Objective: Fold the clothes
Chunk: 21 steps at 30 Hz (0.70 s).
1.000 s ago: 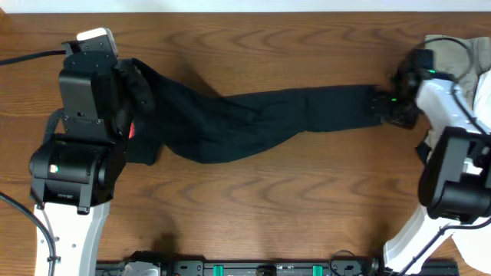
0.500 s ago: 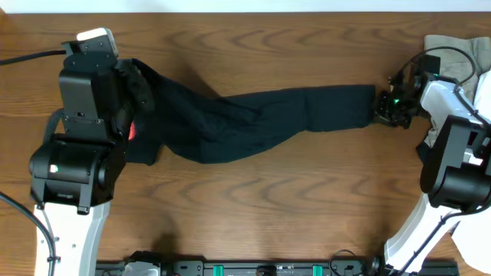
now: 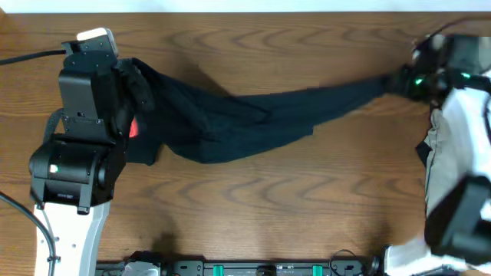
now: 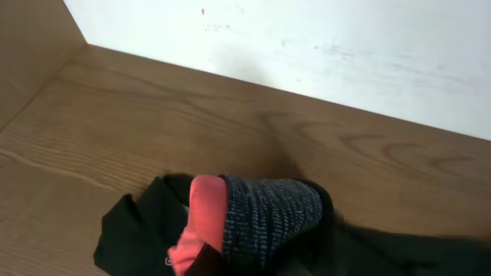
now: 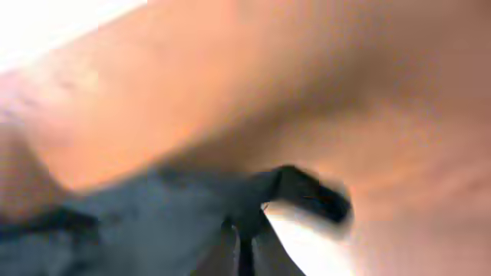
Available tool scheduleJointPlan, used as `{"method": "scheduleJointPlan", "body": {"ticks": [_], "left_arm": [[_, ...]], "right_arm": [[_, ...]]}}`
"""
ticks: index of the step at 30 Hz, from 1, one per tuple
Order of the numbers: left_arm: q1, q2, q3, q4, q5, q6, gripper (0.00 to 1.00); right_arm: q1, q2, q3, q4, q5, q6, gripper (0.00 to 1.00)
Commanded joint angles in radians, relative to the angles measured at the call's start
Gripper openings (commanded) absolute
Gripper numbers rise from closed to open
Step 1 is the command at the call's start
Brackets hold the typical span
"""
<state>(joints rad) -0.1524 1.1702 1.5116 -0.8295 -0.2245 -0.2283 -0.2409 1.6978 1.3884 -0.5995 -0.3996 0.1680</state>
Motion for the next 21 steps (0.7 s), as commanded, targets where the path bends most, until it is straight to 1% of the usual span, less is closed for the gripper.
{"method": "scheduleJointPlan", "body": {"ticks": [1,5,8,11,14,17,18,19,20,21], "left_arm": [[0.003,-0.014,0.034,0.014,-0.024,0.014,0.06],[0.003,-0.014,0.034,0.029,-0.024,0.014,0.06],[0.003,-0.013,0.034,0.039,-0.024,0.014,0.06],[0.003,-0.006,0.034,0.047,-0.023,0.013,0.07],[0.003,0.006,0.034,0.045,-0.016,0.013,0.06],[0.003,0.022,0.034,0.046,0.016,0.013,0.06],[0.003,0.029,0.034,0.046,0.018,0.013,0.06],[0.003,0.032,0.034,0.046,0.018,0.013,0.06],[0.003,0.035,0.034,0.046,0.018,0.013,0.06],[0.003,0.037,0.034,0.046,0.018,0.013,0.06]], "right_arm": [[0.006,-0.056,0.007,0.072,-0.047,0.008,0.08],[0.027,-0.032,0.006,0.178,-0.047,0.035,0.07],[0.046,0.017,0.006,0.285,-0.047,0.037,0.04],[0.048,0.073,0.006,0.43,-0.054,0.057,0.06],[0.046,0.103,0.007,0.483,-0.089,0.113,0.07],[0.056,0.122,0.006,0.409,-0.261,0.115,0.04],[0.076,0.131,0.006,0.324,-0.308,0.089,0.05],[0.086,0.132,0.006,0.287,-0.319,0.069,0.05],[0.111,0.135,0.006,0.21,-0.323,0.023,0.07],[0.134,0.135,0.006,0.157,-0.323,-0.014,0.07]]}}
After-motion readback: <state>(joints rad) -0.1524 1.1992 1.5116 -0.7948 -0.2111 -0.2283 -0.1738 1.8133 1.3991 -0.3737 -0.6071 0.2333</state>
